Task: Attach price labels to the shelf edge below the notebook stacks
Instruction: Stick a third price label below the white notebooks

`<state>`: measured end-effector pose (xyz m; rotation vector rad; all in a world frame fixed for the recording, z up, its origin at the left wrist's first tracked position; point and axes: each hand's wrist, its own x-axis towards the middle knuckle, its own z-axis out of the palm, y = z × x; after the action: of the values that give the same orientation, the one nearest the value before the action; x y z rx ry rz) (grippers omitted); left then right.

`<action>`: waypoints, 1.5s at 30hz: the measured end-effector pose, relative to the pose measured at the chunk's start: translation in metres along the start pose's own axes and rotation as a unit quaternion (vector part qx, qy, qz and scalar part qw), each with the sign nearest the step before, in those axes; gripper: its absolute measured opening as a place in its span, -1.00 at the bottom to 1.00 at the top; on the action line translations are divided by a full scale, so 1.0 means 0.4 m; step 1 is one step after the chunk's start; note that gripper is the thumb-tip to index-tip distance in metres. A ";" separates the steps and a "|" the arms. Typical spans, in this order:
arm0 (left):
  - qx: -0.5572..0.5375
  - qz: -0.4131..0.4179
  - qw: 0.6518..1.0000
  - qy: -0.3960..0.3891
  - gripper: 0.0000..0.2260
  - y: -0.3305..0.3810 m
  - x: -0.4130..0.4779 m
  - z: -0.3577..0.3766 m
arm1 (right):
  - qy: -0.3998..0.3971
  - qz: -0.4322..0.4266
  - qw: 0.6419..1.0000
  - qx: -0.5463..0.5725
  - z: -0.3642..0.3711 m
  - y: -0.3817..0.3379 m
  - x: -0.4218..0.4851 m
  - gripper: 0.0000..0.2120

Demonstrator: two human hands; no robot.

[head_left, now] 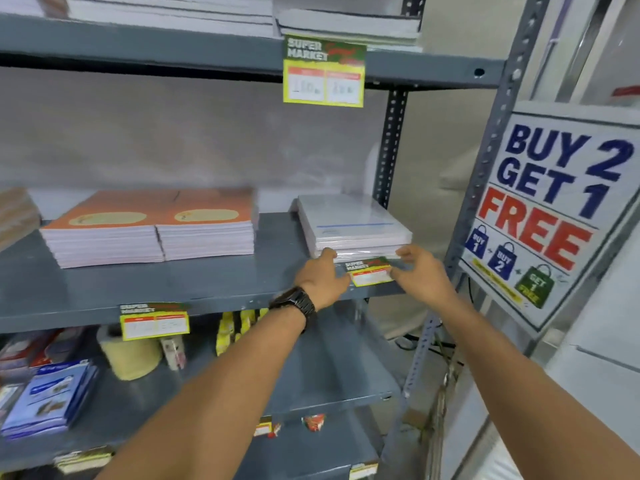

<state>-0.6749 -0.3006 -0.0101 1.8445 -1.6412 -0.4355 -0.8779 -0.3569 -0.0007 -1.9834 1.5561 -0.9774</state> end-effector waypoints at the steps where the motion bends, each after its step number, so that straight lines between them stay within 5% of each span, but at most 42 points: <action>1: 0.030 -0.012 0.999 0.007 -0.52 0.012 0.013 0.017 | -0.021 0.001 1.000 -0.006 0.004 0.013 0.016 -0.57; 6: 0.066 -0.067 0.994 0.062 -0.60 0.058 0.057 0.069 | -0.061 -0.007 0.998 0.028 0.039 0.042 0.066 -0.56; 11: -0.097 -0.106 0.986 0.080 -0.75 0.059 0.083 0.067 | -0.043 0.004 0.994 0.102 0.048 0.049 0.090 -0.62; 19: -0.169 -0.021 0.981 0.091 -0.83 0.070 0.024 0.058 | -0.112 -0.061 0.970 0.207 -0.007 0.051 0.064 -0.90; 29: -0.038 0.030 0.997 0.058 -0.93 0.055 -0.061 0.144 | -0.098 -0.137 0.986 0.020 0.025 0.129 -0.051 -0.96; 45: 0.039 0.038 0.992 0.115 -0.88 0.078 -0.041 0.159 | -0.026 -0.100 0.994 -0.033 0.027 0.100 -0.027 -0.95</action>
<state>-0.7410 -0.3003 -0.0403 1.8068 -1.5832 -0.1203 -0.8970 -0.3586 -0.0387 -2.2262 1.3984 -0.9517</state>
